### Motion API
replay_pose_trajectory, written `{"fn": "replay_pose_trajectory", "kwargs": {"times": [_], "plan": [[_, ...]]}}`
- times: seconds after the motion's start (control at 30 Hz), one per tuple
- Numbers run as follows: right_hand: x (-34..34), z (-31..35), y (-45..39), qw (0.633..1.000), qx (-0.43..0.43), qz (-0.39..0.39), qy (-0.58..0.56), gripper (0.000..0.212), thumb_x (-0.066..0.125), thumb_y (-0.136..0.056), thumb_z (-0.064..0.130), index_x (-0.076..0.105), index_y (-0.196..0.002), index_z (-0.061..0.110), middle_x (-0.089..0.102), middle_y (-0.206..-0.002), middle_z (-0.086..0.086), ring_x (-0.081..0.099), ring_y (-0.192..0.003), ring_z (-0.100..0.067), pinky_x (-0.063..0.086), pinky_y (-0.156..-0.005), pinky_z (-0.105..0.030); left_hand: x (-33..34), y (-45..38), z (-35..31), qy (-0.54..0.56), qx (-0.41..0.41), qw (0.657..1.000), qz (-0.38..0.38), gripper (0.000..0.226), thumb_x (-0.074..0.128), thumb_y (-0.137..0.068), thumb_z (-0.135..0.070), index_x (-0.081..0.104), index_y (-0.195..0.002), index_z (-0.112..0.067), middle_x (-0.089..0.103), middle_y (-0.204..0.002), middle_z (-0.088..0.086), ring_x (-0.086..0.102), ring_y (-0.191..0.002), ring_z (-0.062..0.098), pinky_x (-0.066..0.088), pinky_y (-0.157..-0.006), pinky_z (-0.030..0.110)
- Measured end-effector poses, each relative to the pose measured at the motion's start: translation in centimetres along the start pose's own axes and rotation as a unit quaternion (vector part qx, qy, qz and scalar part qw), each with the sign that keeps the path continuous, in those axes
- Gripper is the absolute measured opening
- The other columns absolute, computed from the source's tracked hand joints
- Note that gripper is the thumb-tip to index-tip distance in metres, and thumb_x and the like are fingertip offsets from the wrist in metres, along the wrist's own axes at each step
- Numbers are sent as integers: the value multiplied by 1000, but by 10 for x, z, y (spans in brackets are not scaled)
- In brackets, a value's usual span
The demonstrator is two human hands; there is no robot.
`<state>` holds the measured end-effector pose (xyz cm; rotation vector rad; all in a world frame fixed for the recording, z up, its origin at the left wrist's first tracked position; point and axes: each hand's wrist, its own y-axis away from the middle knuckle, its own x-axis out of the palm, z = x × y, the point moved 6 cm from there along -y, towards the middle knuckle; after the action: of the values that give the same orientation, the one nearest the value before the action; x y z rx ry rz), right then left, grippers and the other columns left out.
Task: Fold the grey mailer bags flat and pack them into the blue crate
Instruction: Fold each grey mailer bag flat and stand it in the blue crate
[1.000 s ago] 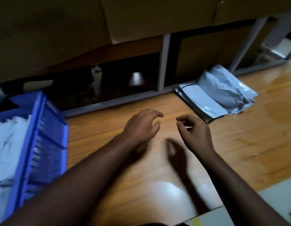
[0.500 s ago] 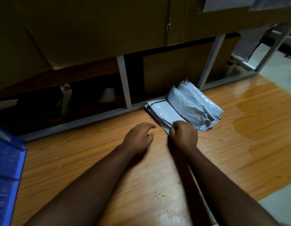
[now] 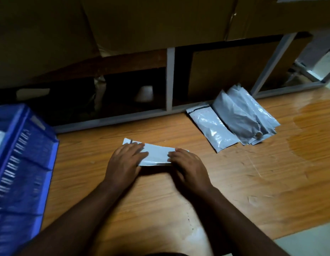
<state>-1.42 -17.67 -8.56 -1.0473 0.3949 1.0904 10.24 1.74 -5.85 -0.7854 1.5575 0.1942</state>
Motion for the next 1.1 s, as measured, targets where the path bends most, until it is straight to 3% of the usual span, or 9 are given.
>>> {"fn": "replay_pose_trajectory", "kwargs": {"times": [0.17, 0.23, 0.3, 0.47, 0.57, 0.63, 0.73, 0.97, 1.1], "plan": [[47, 31, -18, 991, -55, 120, -9, 26, 64, -101, 24, 68, -126, 17, 57, -150, 0, 43, -146, -21, 35, -117, -32, 8, 69, 42, 6, -98, 993, 71, 56, 81, -67, -10, 72, -120, -23, 64, -138, 5, 59, -128, 29, 41, -109, 43], [64, 34, -20, 976, -59, 211, 0, 29, 60, -100, 31, 67, -126, 20, 55, -151, 0, 43, -145, -21, 37, -117, -39, 17, 88, 48, 4, -152, 980, 132, 53, 80, -77, -34, 69, -129, -27, 56, -149, 3, 53, -137, 27, 38, -115, 45], [72, 27, -18, 957, -9, 291, 10, 44, 55, -99, 45, 61, -136, 23, 53, -152, 4, 39, -148, -17, 30, -120, -44, 19, 102, 48, 12, -191, 970, 148, 58, 57, -88, -62, 64, -137, -31, 49, -155, -4, 43, -145, 20, 32, -120, 46], [75, 44, -52, 981, 31, 188, 38, 41, 48, -103, 42, 65, -134, 22, 59, -147, 2, 47, -141, -22, 37, -116, -45, 16, 77, 37, 61, -188, 979, 41, 59, 31, -103, -52, 58, -145, -20, 46, -157, -1, 37, -149, 19, 23, -125, 41], [114, 52, -56, 963, 43, 240, 115, 55, 35, -105, 47, 49, -151, 21, 39, -163, -4, 29, -153, -29, 24, -123, -53, 38, 58, 35, 64, -218, 970, 88, 74, 5, -104, -57, 37, -157, -16, 32, -165, 2, 22, -155, 19, 15, -128, 40], [135, 49, -48, 953, 56, 260, 147, 61, 23, -106, 50, 38, -159, 23, 28, -168, -4, 22, -156, -30, 15, -125, -56, 49, 57, 39, 20, -211, 971, 113, 81, -6, -105, -56, 37, -156, -11, 36, -163, 8, 28, -153, 23, 19, -127, 45], [139, 47, -41, 954, 66, 242, 161, 59, 18, -109, 49, 29, -162, 27, 22, -171, -1, 15, -158, -27, 8, -127, -53, 59, 60, 45, -19, -195, 972, 133, 72, 1, -110, -48, 38, -156, -7, 39, -161, 11, 31, -152, 27, 29, -122, 51], [140, 48, -45, 950, 69, 247, 178, 56, 22, -109, 44, 26, -163, 29, 19, -171, -2, 8, -159, -26, 9, -127, -54, 66, 52, 44, -53, -180, 974, 127, 68, 0, -110, -42, 32, -158, -6, 29, -166, 11, 20, -156, 28, 23, -124, 49], [142, 46, -47, 950, 66, 245, 185, 56, 26, -108, 41, 30, -162, 27, 20, -171, -4, 11, -159, -28, 11, -126, -55, 67, 49, 44, -57, -188, 973, 120, 62, 10, -111, -39, 35, -158, -7, 31, -165, 11, 22, -155, 28, 24, -124, 49]]}}
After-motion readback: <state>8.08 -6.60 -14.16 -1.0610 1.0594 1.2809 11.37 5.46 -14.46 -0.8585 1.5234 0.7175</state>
